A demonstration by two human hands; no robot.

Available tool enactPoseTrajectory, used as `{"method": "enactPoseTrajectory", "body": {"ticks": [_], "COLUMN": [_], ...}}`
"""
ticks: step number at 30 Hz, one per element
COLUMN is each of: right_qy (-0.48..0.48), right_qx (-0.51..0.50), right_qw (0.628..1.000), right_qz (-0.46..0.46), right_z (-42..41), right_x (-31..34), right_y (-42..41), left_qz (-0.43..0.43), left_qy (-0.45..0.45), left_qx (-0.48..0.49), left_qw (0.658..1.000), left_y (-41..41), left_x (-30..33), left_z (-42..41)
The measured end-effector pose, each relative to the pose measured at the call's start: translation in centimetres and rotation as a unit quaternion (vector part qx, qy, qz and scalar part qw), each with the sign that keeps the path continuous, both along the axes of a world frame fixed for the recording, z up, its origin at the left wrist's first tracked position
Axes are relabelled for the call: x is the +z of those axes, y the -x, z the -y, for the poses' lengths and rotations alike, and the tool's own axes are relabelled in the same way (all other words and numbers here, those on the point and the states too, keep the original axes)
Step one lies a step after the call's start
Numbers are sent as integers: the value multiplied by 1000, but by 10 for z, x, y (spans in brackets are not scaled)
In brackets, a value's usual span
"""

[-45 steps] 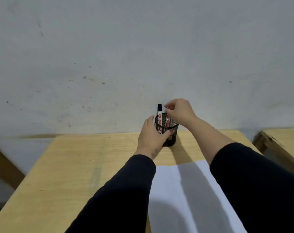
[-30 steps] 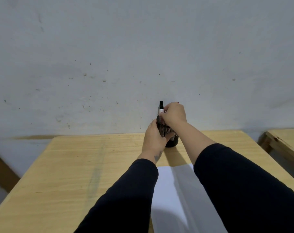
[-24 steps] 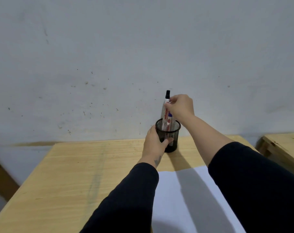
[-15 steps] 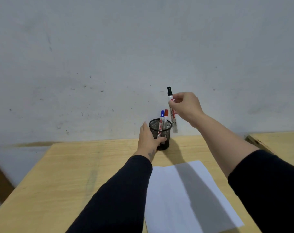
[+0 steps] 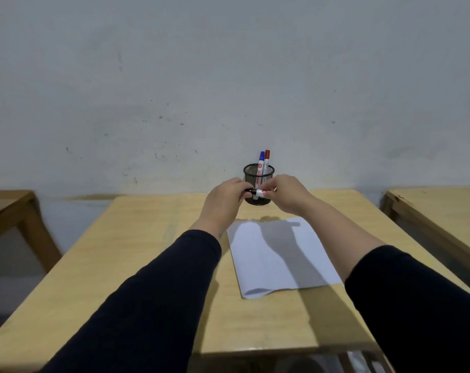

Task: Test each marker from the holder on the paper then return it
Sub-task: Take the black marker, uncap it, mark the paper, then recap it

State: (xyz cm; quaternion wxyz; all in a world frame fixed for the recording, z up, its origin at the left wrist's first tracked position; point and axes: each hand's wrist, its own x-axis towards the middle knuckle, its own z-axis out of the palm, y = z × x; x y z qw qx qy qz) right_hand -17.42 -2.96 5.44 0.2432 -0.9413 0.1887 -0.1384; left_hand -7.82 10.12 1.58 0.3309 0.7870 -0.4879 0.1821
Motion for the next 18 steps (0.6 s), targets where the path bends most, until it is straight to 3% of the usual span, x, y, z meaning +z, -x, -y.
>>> {"method": "enactPoseTrajectory", "body": {"ticks": [3, 5, 7, 9, 10, 12, 14, 18], "right_qy": [40, -30, -223, -468, -539, -588, -588, -558], "right_qx": [-80, -147, -174, -169, -166, -172, -182, -164], "right_qw": [988, 969, 941, 850, 806, 763, 757, 786], "right_qz": [129, 195, 188, 175, 179, 204, 221, 209], "right_z": [-17, -27, -35, -43, -44, -41, -36, -26], "right_x": [-14, -22, -28, -31, -33, -38, -45, -54], "right_y": [7, 11, 9, 6, 2, -9, -21, -39], "left_qz": [-42, -79, -100, -108, -111, -114, -140, -254], "left_qy": [49, 87, 103, 102, 99, 75, 48, 39], "left_qx": [50, 84, 90, 85, 81, 73, 71, 84], "left_qw": [997, 989, 986, 985, 986, 988, 986, 963], "left_y": [12, 18, 23, 27, 28, 27, 23, 9], "left_x": [-6, -9, -13, -17, -20, -25, -29, -29], "left_z": [-16, -24, -27, -27, -25, -22, -18, -10]}}
